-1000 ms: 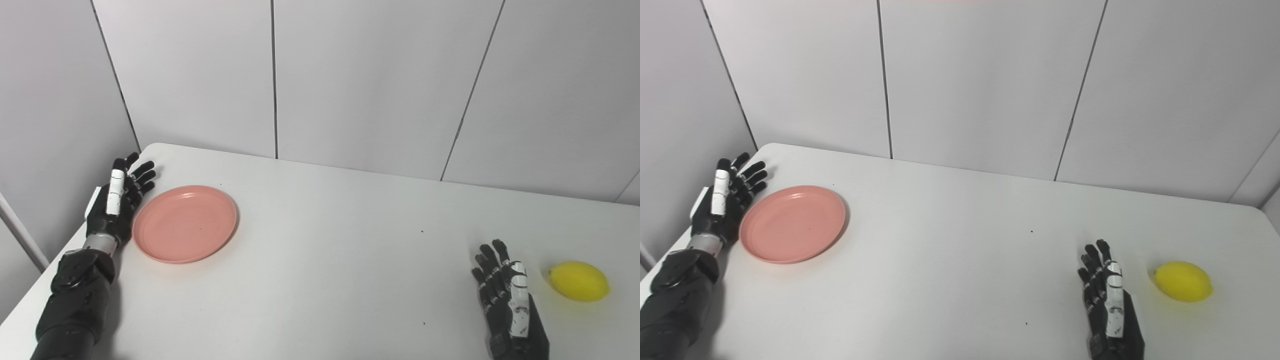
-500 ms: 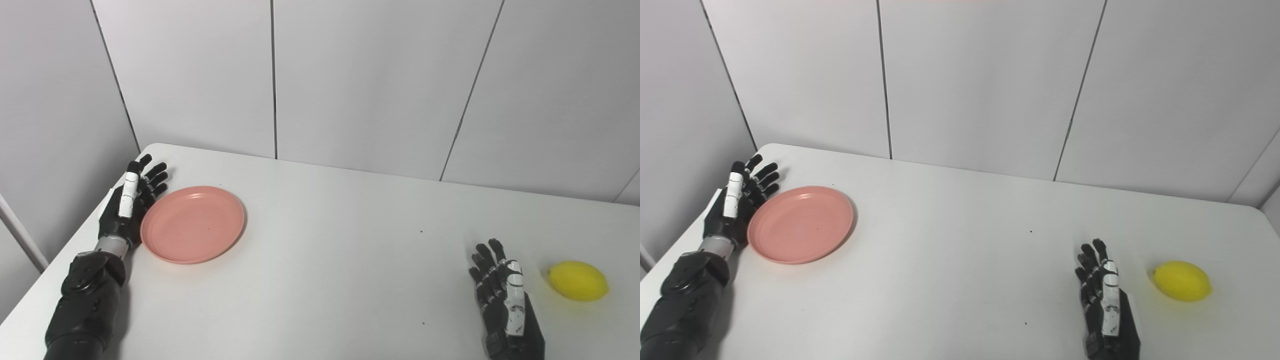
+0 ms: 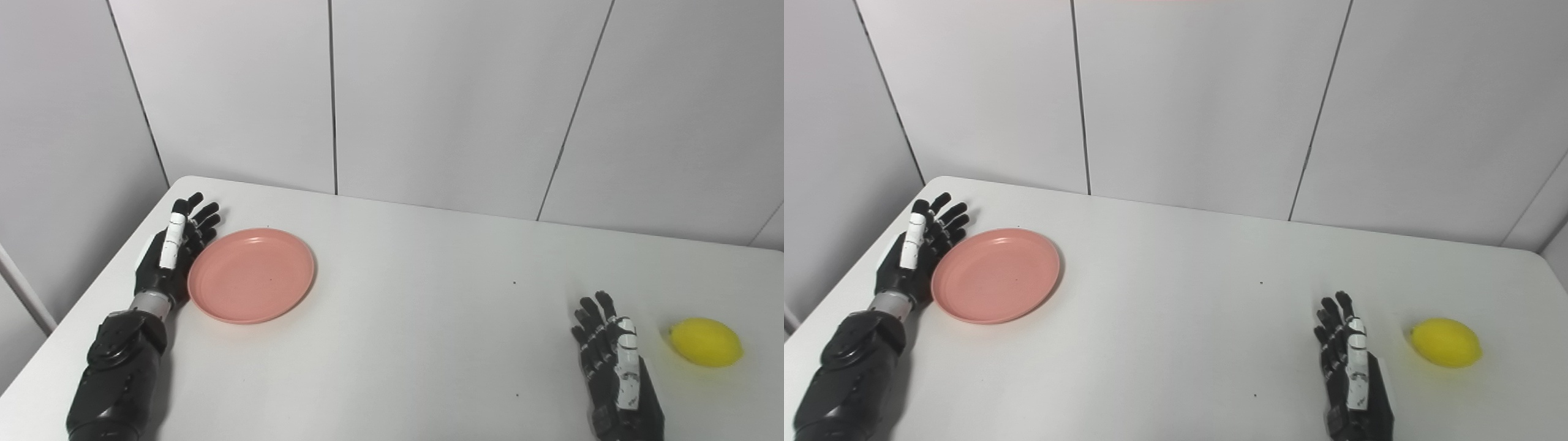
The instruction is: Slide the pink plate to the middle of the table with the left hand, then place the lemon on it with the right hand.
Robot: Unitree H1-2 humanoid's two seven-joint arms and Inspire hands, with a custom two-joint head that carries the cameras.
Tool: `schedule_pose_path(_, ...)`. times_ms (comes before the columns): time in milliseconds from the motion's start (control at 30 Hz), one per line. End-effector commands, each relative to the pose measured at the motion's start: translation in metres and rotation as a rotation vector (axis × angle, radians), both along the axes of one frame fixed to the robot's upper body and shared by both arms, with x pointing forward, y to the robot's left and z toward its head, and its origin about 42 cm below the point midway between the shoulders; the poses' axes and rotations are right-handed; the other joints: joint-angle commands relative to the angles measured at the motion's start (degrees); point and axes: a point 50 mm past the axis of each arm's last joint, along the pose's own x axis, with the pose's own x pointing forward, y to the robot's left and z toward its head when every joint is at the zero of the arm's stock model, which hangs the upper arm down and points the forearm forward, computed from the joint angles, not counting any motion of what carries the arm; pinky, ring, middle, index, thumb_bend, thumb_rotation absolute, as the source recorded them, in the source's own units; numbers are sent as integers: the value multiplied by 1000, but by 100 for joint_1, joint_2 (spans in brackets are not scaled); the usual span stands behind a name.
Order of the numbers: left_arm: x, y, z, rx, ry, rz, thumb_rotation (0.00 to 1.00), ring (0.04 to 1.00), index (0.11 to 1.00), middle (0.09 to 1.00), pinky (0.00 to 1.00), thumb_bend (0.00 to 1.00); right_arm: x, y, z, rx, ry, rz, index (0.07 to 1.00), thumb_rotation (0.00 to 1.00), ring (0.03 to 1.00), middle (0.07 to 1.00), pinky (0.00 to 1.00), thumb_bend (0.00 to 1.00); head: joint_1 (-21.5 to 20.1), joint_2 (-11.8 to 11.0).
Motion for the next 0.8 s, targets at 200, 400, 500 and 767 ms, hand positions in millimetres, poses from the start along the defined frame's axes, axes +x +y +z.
schedule_pose_path(200,-1,-15,3,17,16,-11,855,883,911,855,907,845,-16,10,-28,43,113,13,976,971,974,949,1000,695,2,15)
schedule_pose_path(400,-2,-27,4,19,23,-12,875,870,913,856,899,809,-16,10,-29,46,111,16,982,969,975,954,1000,696,-14,27)
schedule_pose_path(500,-2,-30,3,20,27,-18,878,872,920,862,896,803,-16,10,-28,37,112,17,982,977,973,953,1000,704,-24,28)
schedule_pose_path(767,-4,-42,0,21,40,-22,875,881,920,870,907,807,-16,10,-29,31,107,22,982,984,976,955,1000,699,-48,26)
